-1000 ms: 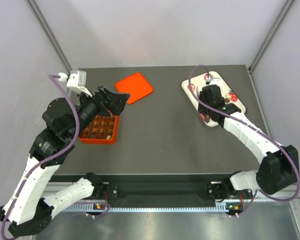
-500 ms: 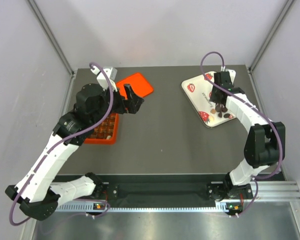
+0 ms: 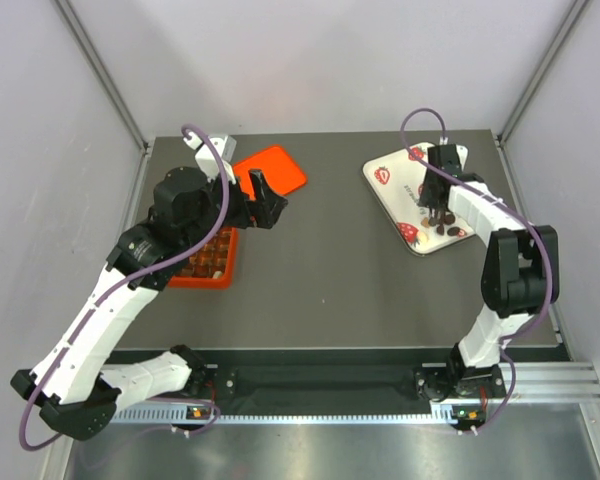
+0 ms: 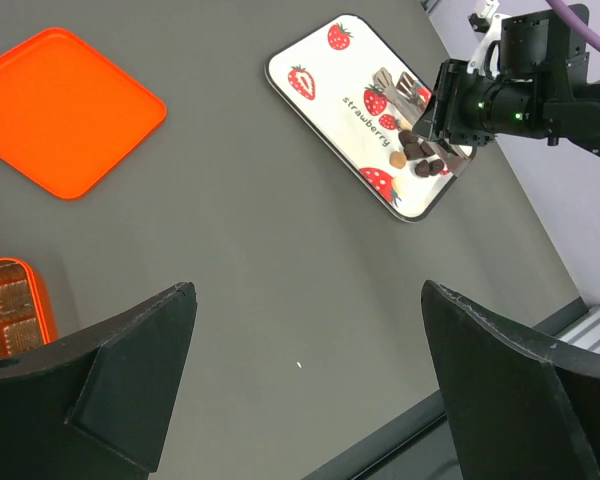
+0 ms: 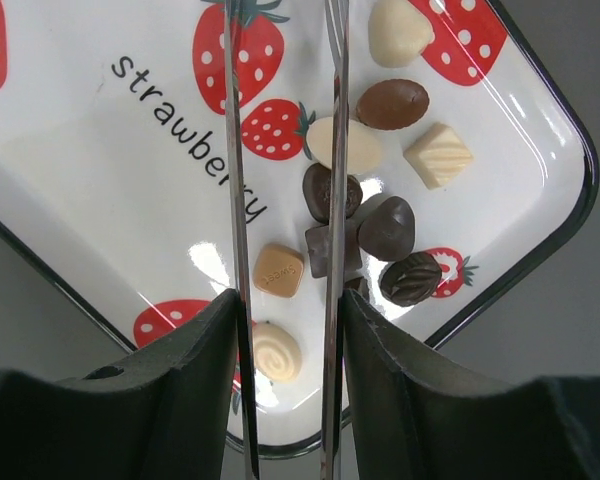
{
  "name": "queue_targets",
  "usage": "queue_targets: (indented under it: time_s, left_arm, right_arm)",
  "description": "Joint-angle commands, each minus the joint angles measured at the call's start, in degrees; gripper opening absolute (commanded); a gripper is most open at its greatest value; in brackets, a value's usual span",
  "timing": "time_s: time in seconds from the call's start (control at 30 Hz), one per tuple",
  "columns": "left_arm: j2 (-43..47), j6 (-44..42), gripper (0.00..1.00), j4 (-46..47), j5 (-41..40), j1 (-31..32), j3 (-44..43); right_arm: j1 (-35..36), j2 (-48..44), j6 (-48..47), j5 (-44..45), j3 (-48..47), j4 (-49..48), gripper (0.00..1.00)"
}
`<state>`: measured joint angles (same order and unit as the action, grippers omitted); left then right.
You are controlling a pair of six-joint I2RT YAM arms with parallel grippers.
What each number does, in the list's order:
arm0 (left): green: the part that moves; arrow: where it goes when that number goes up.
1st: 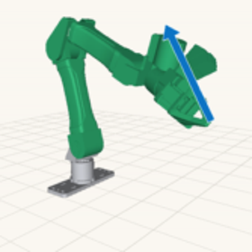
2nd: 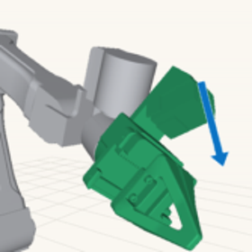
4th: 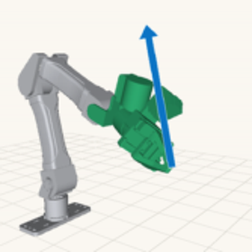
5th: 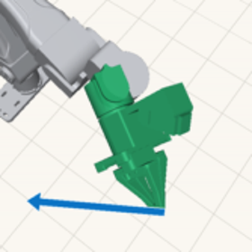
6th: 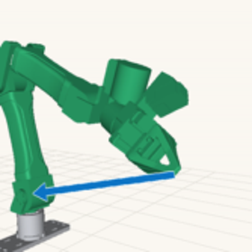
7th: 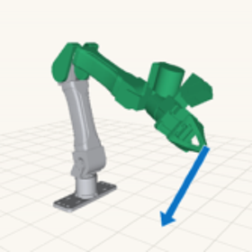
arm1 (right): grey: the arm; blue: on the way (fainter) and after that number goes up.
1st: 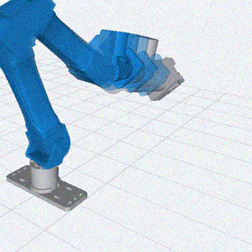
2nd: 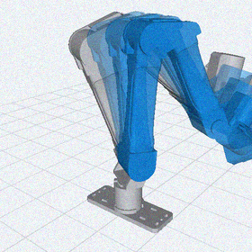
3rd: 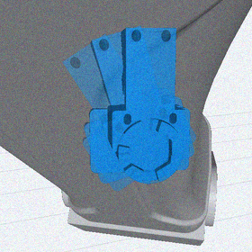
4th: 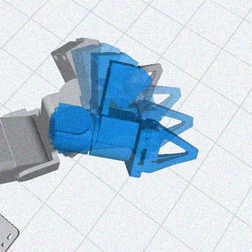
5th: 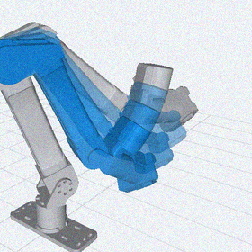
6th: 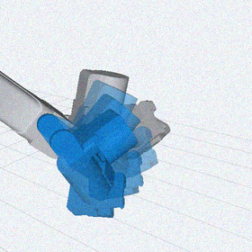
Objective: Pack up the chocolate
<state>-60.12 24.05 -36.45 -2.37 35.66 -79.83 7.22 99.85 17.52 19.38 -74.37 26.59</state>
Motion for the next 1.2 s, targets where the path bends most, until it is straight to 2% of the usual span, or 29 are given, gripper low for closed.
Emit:
queue_targets:
  time_s: [0.0,0.67,0.83,1.17]
  left_arm:
    - [1.32,-0.76,0.99,1.47,-0.26,-0.15,-1.2]
    - [2.37,-0.5,0.99,1.91,-1.32,-0.15,-1.29]
    - [2.46,-0.5,0.99,1.82,-1.23,-0.15,-1.38]
    - [2.73,-0.32,0.99,1.99,-1.41,-0.15,-1.73]
  right_arm:
    - [-1.77,0.95,-0.82,-1.01,-2.71,-3.12,0.43]
    - [-3.27,4.65,-2.49,-2.94,-4.21,-4.79,0.39]
    - [-3.27,4.82,-4.07,-2.76,-4.56,-5.06,0.34]
    - [-3.0,0.27,-5.65,-4.08,-2.54,-5.23,0.31]
